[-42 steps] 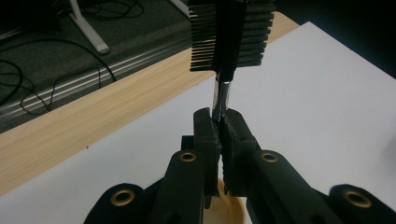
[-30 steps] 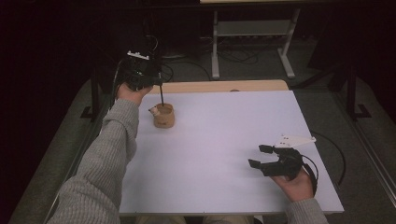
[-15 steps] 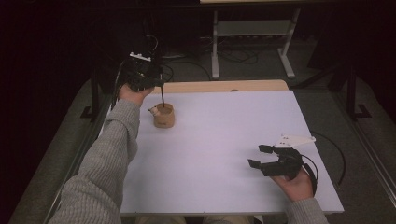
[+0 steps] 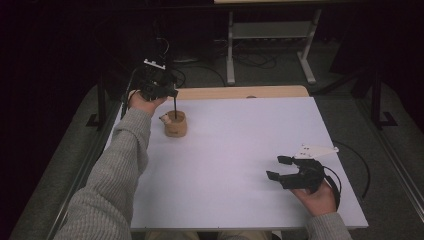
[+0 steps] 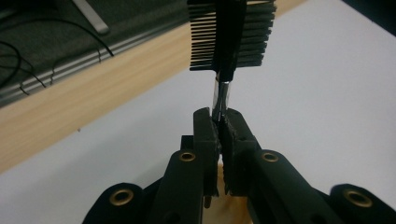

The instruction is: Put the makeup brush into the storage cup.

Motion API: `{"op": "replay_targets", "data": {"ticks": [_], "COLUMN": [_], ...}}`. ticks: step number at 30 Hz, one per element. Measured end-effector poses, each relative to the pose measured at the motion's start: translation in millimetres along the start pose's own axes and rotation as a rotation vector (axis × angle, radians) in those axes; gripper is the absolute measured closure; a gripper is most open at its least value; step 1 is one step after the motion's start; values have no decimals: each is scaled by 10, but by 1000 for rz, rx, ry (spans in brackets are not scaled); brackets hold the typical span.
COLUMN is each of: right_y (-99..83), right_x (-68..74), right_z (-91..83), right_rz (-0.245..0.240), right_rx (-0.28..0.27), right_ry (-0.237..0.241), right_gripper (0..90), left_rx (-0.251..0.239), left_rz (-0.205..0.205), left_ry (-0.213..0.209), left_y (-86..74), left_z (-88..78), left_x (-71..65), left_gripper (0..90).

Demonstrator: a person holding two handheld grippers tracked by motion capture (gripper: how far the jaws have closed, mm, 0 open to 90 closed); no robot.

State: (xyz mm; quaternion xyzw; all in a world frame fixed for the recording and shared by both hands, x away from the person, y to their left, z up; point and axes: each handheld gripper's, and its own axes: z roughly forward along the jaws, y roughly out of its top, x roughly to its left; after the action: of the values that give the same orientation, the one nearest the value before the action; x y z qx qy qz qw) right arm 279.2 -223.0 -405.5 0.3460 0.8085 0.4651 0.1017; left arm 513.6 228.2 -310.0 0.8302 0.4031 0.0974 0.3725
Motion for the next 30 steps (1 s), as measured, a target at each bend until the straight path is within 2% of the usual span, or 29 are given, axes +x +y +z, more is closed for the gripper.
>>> {"op": "replay_targets", "data": {"ticks": [3, 10, 13, 14, 15, 22, 27, 30], "right_y": [-4, 6, 10, 10, 10, 12, 15, 14], "right_x": [-4, 0, -2, -2, -2, -16, -12, -15], "right_z": [-3, 30, 34, 35, 36, 10, 32, 24], "right_rz": [12, 5, 2, 0, 0, 5, 2, 7], "right_rx": [-1, 15, 12, 12, 12, -1, 13, 10], "right_ry": [9, 16, 15, 15, 15, 18, 20, 19], "right_gripper": [273, 273, 273, 273, 273, 273, 275, 274], "left_rx": [7, 27, 16, 8, 22, 46, 54, 77], "left_rz": [2, -4, -2, -13, 5, 1, 2, 3], "left_ry": [-3, -10, -17, -18, -14, -16, -17, -16], "left_y": [-50, -134, -142, -142, -141, -170, -166, -171], "left_z": [11, 37, 46, 59, 67, 104, 135, 153], "left_x": [3, 17, -10, -31, -33, -33, -61, -48], "left_gripper": [855, 854, 851, 851, 851, 851, 847, 844]}}
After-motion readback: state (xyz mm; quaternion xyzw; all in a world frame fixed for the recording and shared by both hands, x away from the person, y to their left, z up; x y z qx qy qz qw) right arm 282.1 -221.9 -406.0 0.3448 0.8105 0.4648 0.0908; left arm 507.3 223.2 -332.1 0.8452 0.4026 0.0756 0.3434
